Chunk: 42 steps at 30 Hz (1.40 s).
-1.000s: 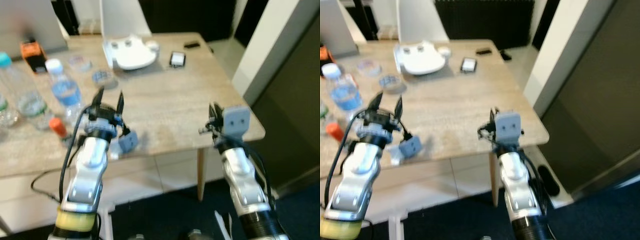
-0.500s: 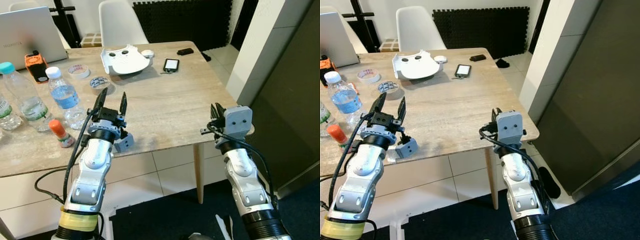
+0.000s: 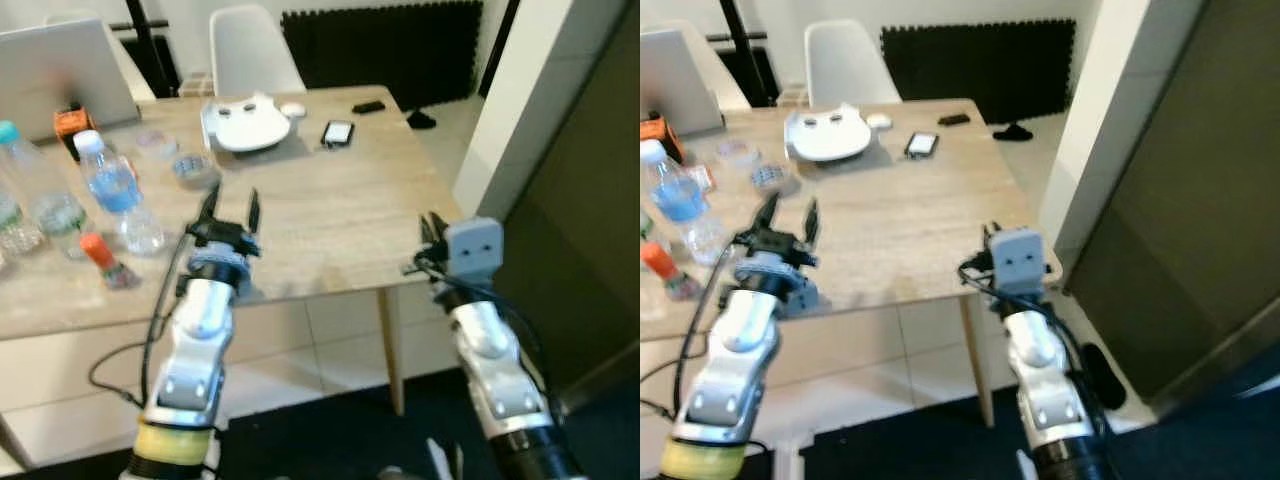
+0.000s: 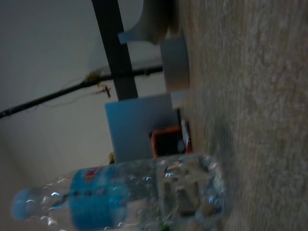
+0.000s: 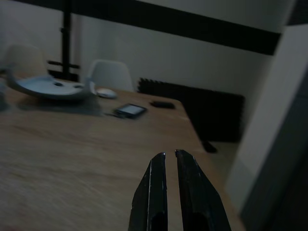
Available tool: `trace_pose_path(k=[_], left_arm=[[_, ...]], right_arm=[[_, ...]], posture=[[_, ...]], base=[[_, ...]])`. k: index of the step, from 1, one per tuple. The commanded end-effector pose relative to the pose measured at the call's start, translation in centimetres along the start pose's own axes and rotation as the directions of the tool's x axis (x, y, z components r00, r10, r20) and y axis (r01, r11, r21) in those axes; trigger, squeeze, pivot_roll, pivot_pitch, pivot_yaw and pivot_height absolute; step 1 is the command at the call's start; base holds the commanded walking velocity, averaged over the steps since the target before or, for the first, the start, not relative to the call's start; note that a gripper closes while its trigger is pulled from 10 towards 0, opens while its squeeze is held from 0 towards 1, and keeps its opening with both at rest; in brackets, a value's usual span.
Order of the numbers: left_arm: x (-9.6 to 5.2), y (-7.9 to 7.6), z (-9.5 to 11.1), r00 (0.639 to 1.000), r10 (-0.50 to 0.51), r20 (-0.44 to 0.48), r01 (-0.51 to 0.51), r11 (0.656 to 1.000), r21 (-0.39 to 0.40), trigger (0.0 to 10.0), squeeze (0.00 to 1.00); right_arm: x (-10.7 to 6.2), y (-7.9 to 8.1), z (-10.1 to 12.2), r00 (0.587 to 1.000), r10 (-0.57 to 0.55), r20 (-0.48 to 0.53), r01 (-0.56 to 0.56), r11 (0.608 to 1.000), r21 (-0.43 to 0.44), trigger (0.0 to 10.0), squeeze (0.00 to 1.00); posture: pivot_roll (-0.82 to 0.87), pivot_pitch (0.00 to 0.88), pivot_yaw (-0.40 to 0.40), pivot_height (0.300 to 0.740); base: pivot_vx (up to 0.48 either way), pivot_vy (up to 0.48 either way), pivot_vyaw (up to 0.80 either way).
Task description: Restocking fridge
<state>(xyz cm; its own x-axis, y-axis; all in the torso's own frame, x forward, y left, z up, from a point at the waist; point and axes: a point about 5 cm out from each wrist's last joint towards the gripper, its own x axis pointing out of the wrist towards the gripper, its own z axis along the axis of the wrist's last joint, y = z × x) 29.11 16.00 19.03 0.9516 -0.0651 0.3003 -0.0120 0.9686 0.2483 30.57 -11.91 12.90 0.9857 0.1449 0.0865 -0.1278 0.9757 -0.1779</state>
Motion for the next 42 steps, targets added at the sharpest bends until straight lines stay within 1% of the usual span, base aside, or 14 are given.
trace_pose_path(k=[1, 11, 12, 17, 22, 42], left_arm=[[-0.15, 0.21, -0.56, 0.999, 0.016, -0.033, -0.016, 1.000, -0.010, 10.0, 0.00], [-0.16, 0.34, -0.76, 0.998, 0.030, -0.048, -0.031, 0.999, -0.017, 10.0, 0.00], [-0.14, 0.44, -0.97, 0.997, 0.041, -0.063, -0.043, 0.999, -0.033, 10.0, 0.00], [-0.11, 0.59, -1.07, 0.997, 0.046, -0.066, -0.049, 0.998, -0.035, 10.0, 0.00], [-0.06, 0.70, -1.11, 0.997, 0.046, -0.064, -0.048, 0.999, -0.023, 10.0, 0.00], [-0.14, 0.59, -1.13, 0.997, 0.041, -0.067, -0.043, 0.999, -0.022, 10.0, 0.00]], right_arm=[[-0.12, 0.00, 0.03, 1.000, 0.000, -0.001, 0.000, 1.000, 0.003, 10.0, 0.00], [-0.12, 0.03, -0.02, 1.000, 0.004, -0.002, -0.004, 1.000, 0.003, 10.0, 0.00], [-0.12, 0.04, -0.03, 1.000, 0.004, -0.002, -0.004, 1.000, 0.002, 10.0, 0.00], [-0.15, 0.04, -0.05, 1.000, 0.005, -0.003, -0.005, 1.000, 0.001, 10.0, 0.00], [-0.15, 0.06, -0.10, 1.000, 0.005, -0.004, -0.005, 1.000, 0.001, 10.0, 0.00], [-0.27, 0.06, -0.17, 1.000, 0.003, -0.006, -0.003, 1.000, 0.002, 10.0, 0.00]], posture=[[0.01, 0.062, -0.036, 0.740], [0.01, 0.061, -0.037, 0.740], [0.01, 0.060, -0.037, 0.740], [0.01, 0.059, -0.037, 0.740], [0.01, 0.058, -0.036, 0.740], [0.01, 0.061, -0.032, 0.740]], base=[[0.000, 0.000, 0.00], [0.000, 0.000, 0.00], [0.000, 0.476, 0.00], [0.000, 0.475, 0.00], [0.000, 0.000, 0.00], [0.000, 0.000, 0.00]])
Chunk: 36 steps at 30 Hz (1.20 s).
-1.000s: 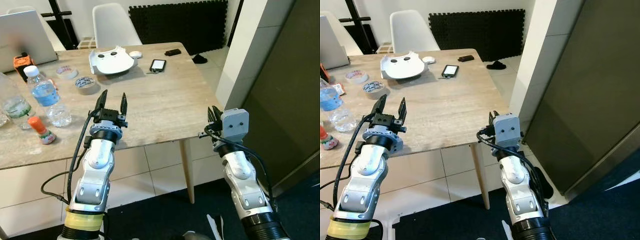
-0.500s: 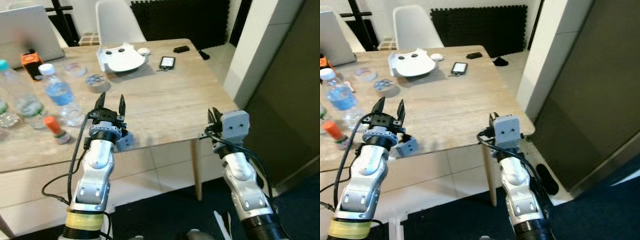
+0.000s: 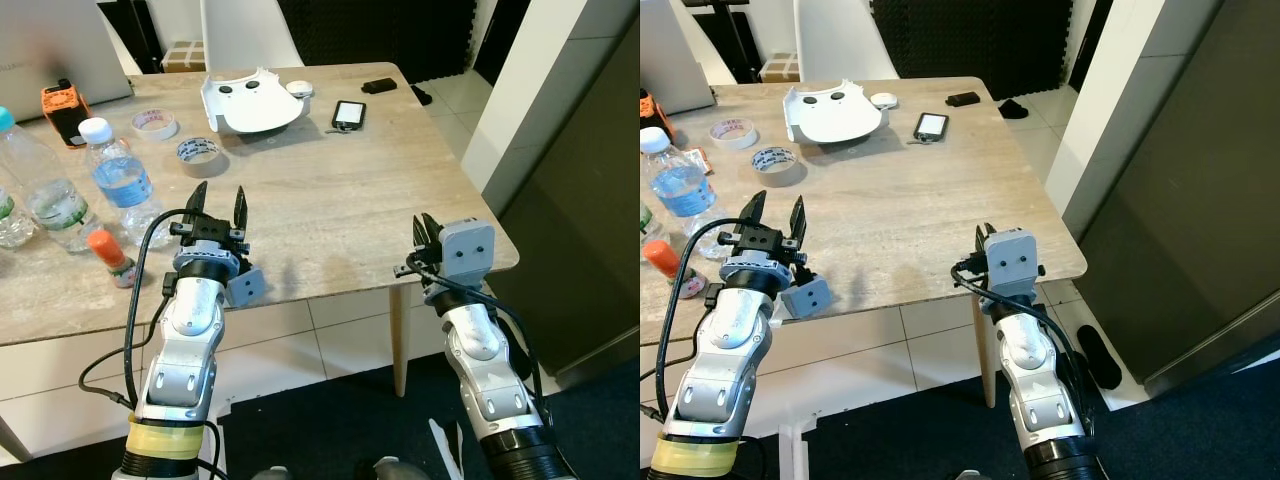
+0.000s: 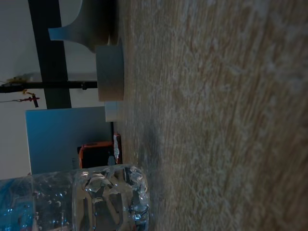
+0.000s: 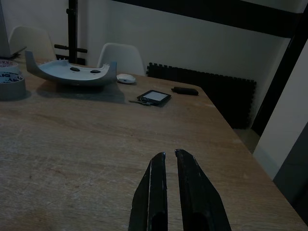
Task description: Restocking fridge
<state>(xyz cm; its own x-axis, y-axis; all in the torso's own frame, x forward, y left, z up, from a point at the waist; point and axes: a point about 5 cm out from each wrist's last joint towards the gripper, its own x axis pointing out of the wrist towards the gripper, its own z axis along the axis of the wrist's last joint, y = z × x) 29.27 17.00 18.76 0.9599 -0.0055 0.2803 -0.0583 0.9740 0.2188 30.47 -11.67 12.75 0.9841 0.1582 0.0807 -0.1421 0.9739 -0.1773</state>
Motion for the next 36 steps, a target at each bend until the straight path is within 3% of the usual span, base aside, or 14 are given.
trace_pose_path(k=[1, 15, 20, 23, 26, 32, 34, 35, 36], left_arm=[[-0.1, -0.3, -0.6, 0.999, -0.011, -0.032, 0.011, 1.000, -0.008, 10.0, 0.00], [-0.5, -0.1, -0.9, 0.999, 0.002, -0.039, -0.001, 1.000, 0.013, 10.0, 0.00], [-1.6, 0.6, -1.3, 0.999, 0.005, -0.041, -0.001, 0.996, 0.093, 10.0, 0.00], [-2.6, 1.2, -1.5, 0.999, 0.024, -0.027, -0.019, 0.989, 0.149, 10.0, 0.00], [-3.8, 1.8, -1.1, 0.999, 0.036, 0.009, -0.037, 0.974, 0.225, 10.0, 0.00], [-4.2, 2.5, -0.7, 0.996, 0.084, 0.029, -0.088, 0.966, 0.241, 10.0, 0.00], [-4.3, 2.4, -0.1, 0.994, 0.084, 0.064, -0.098, 0.958, 0.269, 10.0, 0.00], [-4.3, 2.4, -0.1, 0.994, 0.084, 0.064, -0.098, 0.958, 0.269, 10.0, 0.00], [-4.0, 2.4, 0.2, 0.992, 0.094, 0.080, -0.112, 0.957, 0.269, 10.0, 0.00]], right_arm=[[-0.2, -0.2, -0.1, 1.000, -0.011, -0.003, 0.011, 1.000, 0.000, 10.0, 0.00], [-0.3, -0.1, -0.5, 1.000, -0.005, -0.014, 0.005, 1.000, -0.007, 10.0, 0.00], [-0.7, -0.1, -1.4, 0.999, 0.000, -0.043, -0.002, 0.999, -0.037, 10.0, 0.00], [-1.3, -0.3, -2.9, 0.996, -0.004, -0.089, -0.001, 0.998, -0.056, 10.0, 0.00], [-2.6, -1.2, -5.9, 0.981, -0.038, -0.189, 0.019, 0.995, -0.102, 10.0, 0.00], [-4.5, -2.1, -9.5, 0.942, -0.067, -0.330, 0.011, 0.986, -0.168, 10.0, 0.00], [-6.9, -2.4, -12.7, 0.880, -0.071, -0.470, -0.030, 0.979, -0.203, 10.0, 0.01], [-6.9, -2.4, -12.7, 0.880, -0.071, -0.470, -0.030, 0.979, -0.203, 10.0, 0.01], [-8.2, -2.4, -14.1, 0.843, -0.069, -0.534, -0.053, 0.976, -0.211, 10.0, 0.01]], posture=[[0.01, 0.061, -0.032, 0.740], [0.01, 0.063, -0.033, 0.740], [0.02, 0.066, -0.032, 0.740], [0.02, 0.067, -0.032, 0.740], [0.03, 0.071, -0.036, 0.740], [0.03, 0.071, -0.042, 0.740], [0.03, 0.073, -0.046, 0.740], [0.03, 0.073, -0.046, 0.740], [0.03, 0.074, -0.047, 0.740]], base=[[0.000, 0.000, 0.00], [0.000, 0.000, 0.00], [0.000, 0.000, 0.00], [0.000, 0.000, 0.00], [0.000, 0.000, 0.00], [0.000, 0.000, 0.00], [0.000, 0.000, 0.00], [0.000, 0.000, 0.00], [0.000, 0.000, 0.00]])
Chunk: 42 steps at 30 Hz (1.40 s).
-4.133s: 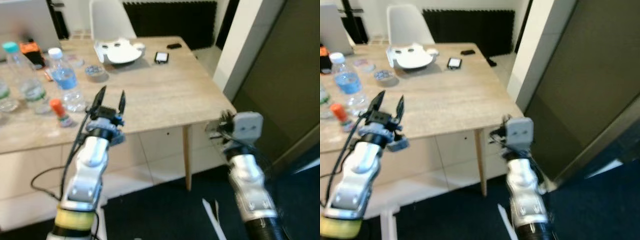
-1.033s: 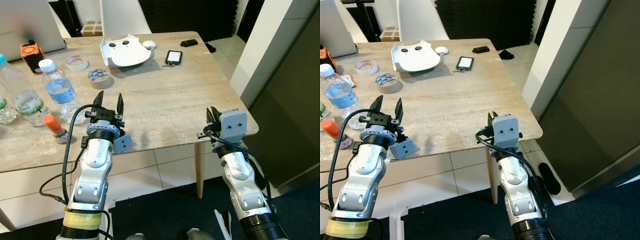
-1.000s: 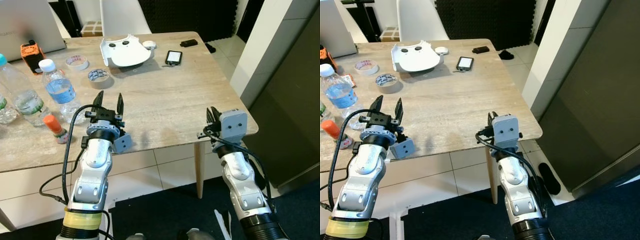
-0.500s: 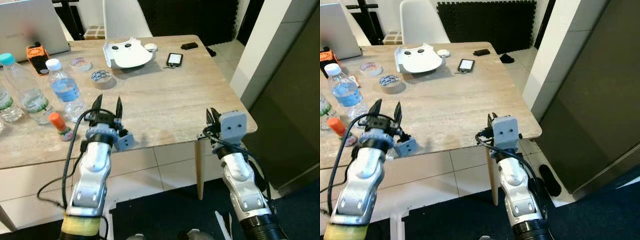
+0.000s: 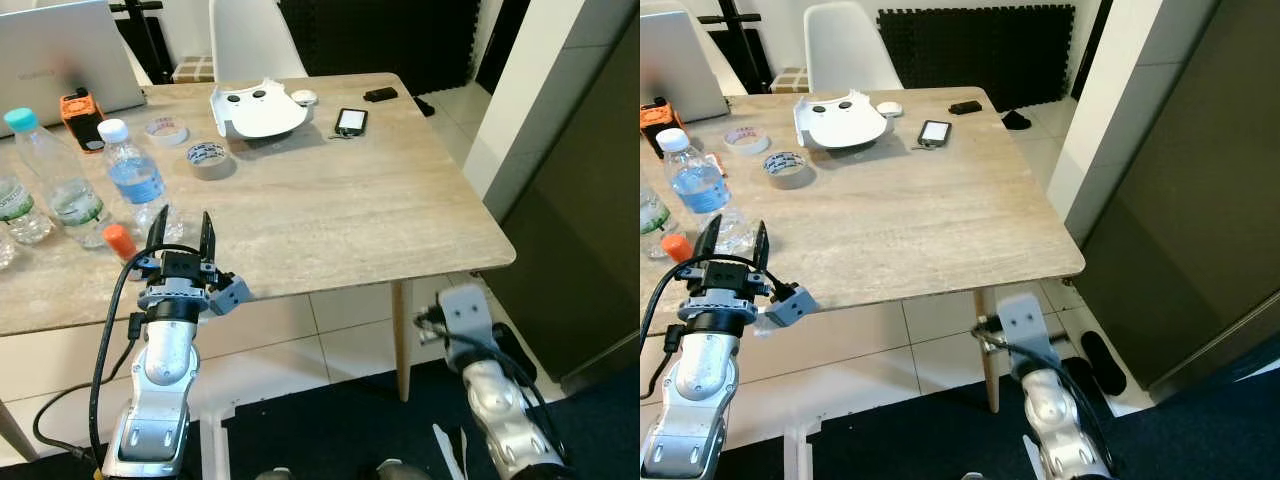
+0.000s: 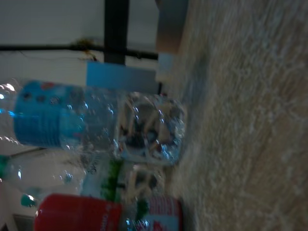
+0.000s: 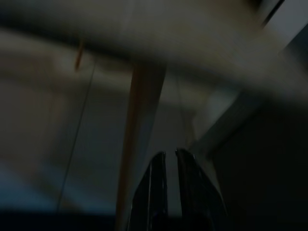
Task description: Restocking fridge
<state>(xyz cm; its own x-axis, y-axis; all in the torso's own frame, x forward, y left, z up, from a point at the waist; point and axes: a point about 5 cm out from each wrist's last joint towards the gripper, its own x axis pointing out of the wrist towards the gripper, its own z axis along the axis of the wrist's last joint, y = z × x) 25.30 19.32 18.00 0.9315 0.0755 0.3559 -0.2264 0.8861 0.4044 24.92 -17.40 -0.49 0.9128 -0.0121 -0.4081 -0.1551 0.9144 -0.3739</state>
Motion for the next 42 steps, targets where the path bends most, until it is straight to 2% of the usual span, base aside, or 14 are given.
trace_pose_path(k=[1, 2, 3, 6, 10, 18, 27, 28, 33, 39, 42], left_arm=[[0.3, 0.3, 0.6, 0.999, 0.016, 0.031, -0.017, 0.999, 0.029, 10.0, 0.00], [0.3, 0.3, 0.6, 0.999, 0.016, 0.031, -0.017, 0.999, 0.029, 10.0, 0.00], [1.0, 0.6, 1.5, 0.997, 0.051, 0.061, -0.052, 0.998, 0.019, 10.0, 0.00], [1.2, 0.7, 1.7, 0.996, 0.062, 0.071, -0.063, 0.998, 0.016, 10.0, 0.00], [1.6, 1.4, 2.8, 0.988, 0.123, 0.093, -0.123, 0.992, -0.006, 10.0, 0.00], [2.1, 1.7, 3.7, 0.984, 0.140, 0.109, -0.139, 0.990, -0.018, 10.0, 0.00], [3.0, 1.6, 4.6, 0.983, 0.122, 0.136, -0.119, 0.992, -0.030, 10.0, 0.00], [3.7, 1.9, 4.8, 0.981, 0.134, 0.143, -0.132, 0.991, -0.027, 10.0, 0.00], [4.6, 1.7, 4.6, 0.981, 0.129, 0.145, -0.126, 0.992, -0.026, 10.0, 0.00], [4.6, 1.2, 4.6, 0.983, 0.114, 0.142, -0.110, 0.993, -0.036, 10.0, 0.00], [4.8, 0.9, 5.1, 0.980, 0.106, 0.172, -0.102, 0.994, -0.027, 10.0, 0.00]], right_arm=[[-0.7, 0.5, -2.5, 0.995, 0.019, -0.100, -0.023, 0.999, -0.037, 10.0, 0.01], [-0.7, 0.5, -2.5, 0.995, 0.019, -0.100, -0.023, 0.999, -0.037, 10.0, 0.01], [-1.9, 1.0, -5.7, 0.973, 0.040, -0.226, -0.058, 0.996, -0.073, 10.0, 0.01], [-2.4, 1.2, -6.7, 0.964, 0.046, -0.263, -0.070, 0.994, -0.083, 10.0, 0.01], [-4.0, 1.1, -9.7, 0.927, 0.050, -0.372, -0.089, 0.992, -0.087, 10.0, 0.01], [-5.9, 1.1, -12.4, 0.881, 0.064, -0.470, -0.123, 0.988, -0.096, 10.0, 0.01], [-6.9, 1.1, -13.7, 0.852, 0.060, -0.520, -0.124, 0.988, -0.090, 10.0, 0.01], [-7.3, 1.3, -14.0, 0.845, 0.076, -0.529, -0.163, 0.979, -0.121, 10.0, 0.01], [-7.5, 1.9, -14.1, 0.838, 0.106, -0.535, -0.204, 0.971, -0.127, 10.0, 0.01], [-7.2, 2.0, -13.9, 0.838, 0.110, -0.535, -0.193, 0.976, -0.101, 10.0, 0.00], [-7.1, 2.1, -13.8, 0.839, 0.120, -0.531, -0.207, 0.972, -0.109, 10.0, 0.00]], posture=[[0.03, 0.075, -0.051, 0.740], [0.03, 0.075, -0.051, 0.740], [0.03, 0.077, -0.054, 0.740], [0.02, 0.077, -0.055, 0.740], [0.03, 0.079, -0.063, 0.740], [0.04, 0.072, -0.058, 0.740], [0.05, 0.063, -0.048, 0.740], [0.05, 0.047, -0.042, 0.740], [0.04, 0.040, -0.038, 0.740], [0.04, 0.041, -0.038, 0.740], [0.04, 0.042, -0.044, 0.740]], base=[[0.000, 0.000, 0.00], [0.000, 0.000, 0.00], [0.000, 0.000, 0.00], [0.000, 0.000, 0.00], [0.000, 0.000, 0.00], [0.000, 0.000, 0.00], [0.000, 0.000, 0.00], [0.000, 0.000, 0.00], [0.000, 0.000, 0.00], [0.000, 0.000, 0.00], [0.000, 0.000, 0.00]])
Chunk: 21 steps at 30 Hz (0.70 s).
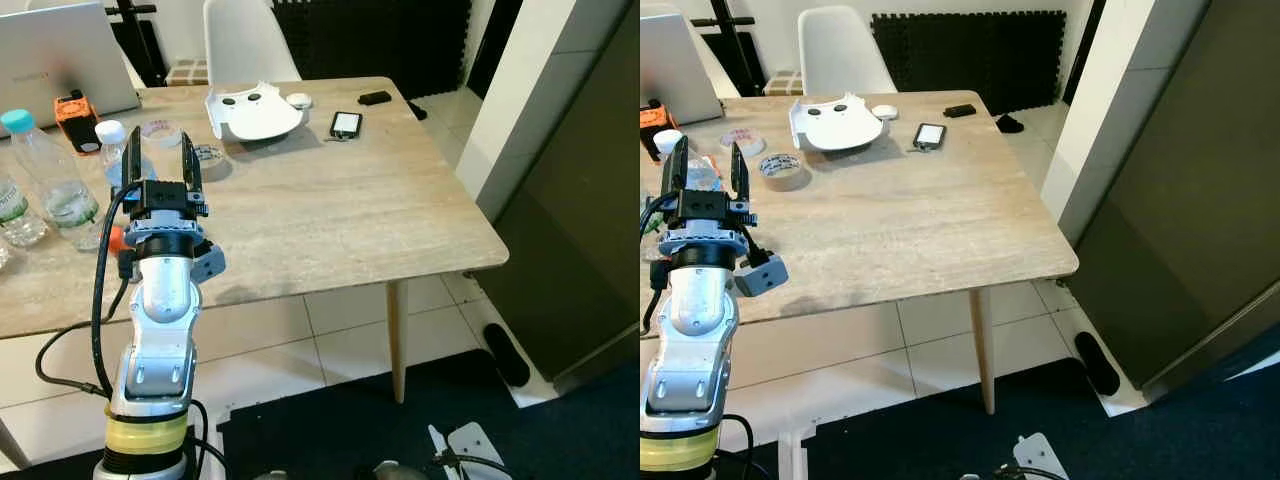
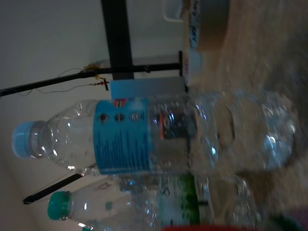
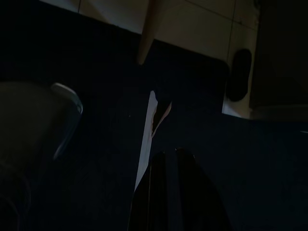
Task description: Restocking fridge
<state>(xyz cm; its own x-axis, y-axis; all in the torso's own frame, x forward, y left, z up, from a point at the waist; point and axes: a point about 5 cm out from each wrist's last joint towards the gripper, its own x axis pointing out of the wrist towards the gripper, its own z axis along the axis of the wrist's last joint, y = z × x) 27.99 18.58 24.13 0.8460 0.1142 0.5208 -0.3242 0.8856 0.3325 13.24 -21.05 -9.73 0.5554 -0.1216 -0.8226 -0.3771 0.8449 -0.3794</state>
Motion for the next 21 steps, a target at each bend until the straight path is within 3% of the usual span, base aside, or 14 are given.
trace_pose_path(k=[1, 5, 8, 11, 13, 14, 18, 19, 21], left_arm=[[0.3, -0.5, 0.6, 0.999, -0.016, 0.045, 0.016, 1.000, 0.014, 10.0, 0.00], [1.0, -0.5, 0.9, 0.998, -0.002, 0.065, 0.001, 1.000, 0.020, 10.0, 0.00], [1.1, -0.6, 0.2, 1.000, 0.000, 0.028, 0.000, 1.000, 0.010, 10.0, 0.00], [1.2, -0.9, -1.0, 0.999, -0.003, -0.032, 0.002, 1.000, -0.014, 10.0, 0.00], [1.9, -2.2, -2.9, 0.994, -0.020, -0.104, 0.016, 0.999, -0.033, 10.0, 0.00], [1.9, -2.2, -2.9, 0.994, -0.020, -0.104, 0.016, 0.999, -0.033, 10.0, 0.00], [4.6, -3.4, -4.4, 0.990, -0.019, -0.142, 0.012, 0.999, -0.048, 10.0, 0.00], [4.6, -3.4, -4.4, 0.990, -0.019, -0.142, 0.012, 0.999, -0.048, 10.0, 0.00], [6.3, -3.9, -4.8, 0.988, -0.041, -0.150, 0.034, 0.998, -0.046, 10.0, 0.00]], right_arm=[[0.0, 0.3, -0.1, 1.000, 0.020, -0.002, -0.020, 1.000, -0.017, 10.0, 0.01], [0.0, 0.4, 0.0, 1.000, 0.030, -0.001, -0.030, 0.999, -0.031, 10.0, 0.01], [0.0, 0.4, 0.1, 1.000, 0.031, -0.001, -0.031, 0.999, -0.032, 10.0, 0.00], [0.0, 0.5, 0.1, 0.999, 0.032, 0.000, -0.032, 0.999, -0.030, 10.0, 0.01], [0.0, 0.7, 0.0, 1.000, 0.031, -0.003, -0.031, 0.999, -0.014, 10.0, 0.01], [0.0, 0.7, 0.0, 1.000, 0.031, -0.003, -0.031, 0.999, -0.014, 10.0, 0.01], [-0.2, 1.3, -0.5, 0.998, 0.058, -0.005, -0.058, 0.997, -0.047, 10.0, 0.01], [-0.2, 1.3, -0.5, 0.998, 0.058, -0.005, -0.058, 0.997, -0.047, 10.0, 0.01], [-0.2, 0.7, -0.6, 0.999, 0.032, -0.010, -0.032, 0.999, -0.011, 10.0, 0.01]], posture=[[0.04, 0.041, -0.046, 0.740], [0.05, 0.039, -0.050, 0.740], [0.06, 0.038, -0.049, 0.740], [0.05, 0.036, -0.045, 0.740], [0.05, 0.044, -0.054, 0.740], [0.05, 0.044, -0.054, 0.740], [0.02, 0.048, -0.053, 0.740], [0.02, 0.048, -0.053, 0.740], [0.00, 0.056, -0.052, 0.740]], base=[[0.000, 0.000, 0.00], [0.000, 0.000, 0.00], [0.000, 0.000, 0.00], [0.000, 0.000, 0.00], [0.000, 0.000, 0.00], [0.000, 0.000, 0.00], [0.000, 0.000, 0.00], [0.000, 0.000, 0.00], [0.000, 0.000, 0.00]])
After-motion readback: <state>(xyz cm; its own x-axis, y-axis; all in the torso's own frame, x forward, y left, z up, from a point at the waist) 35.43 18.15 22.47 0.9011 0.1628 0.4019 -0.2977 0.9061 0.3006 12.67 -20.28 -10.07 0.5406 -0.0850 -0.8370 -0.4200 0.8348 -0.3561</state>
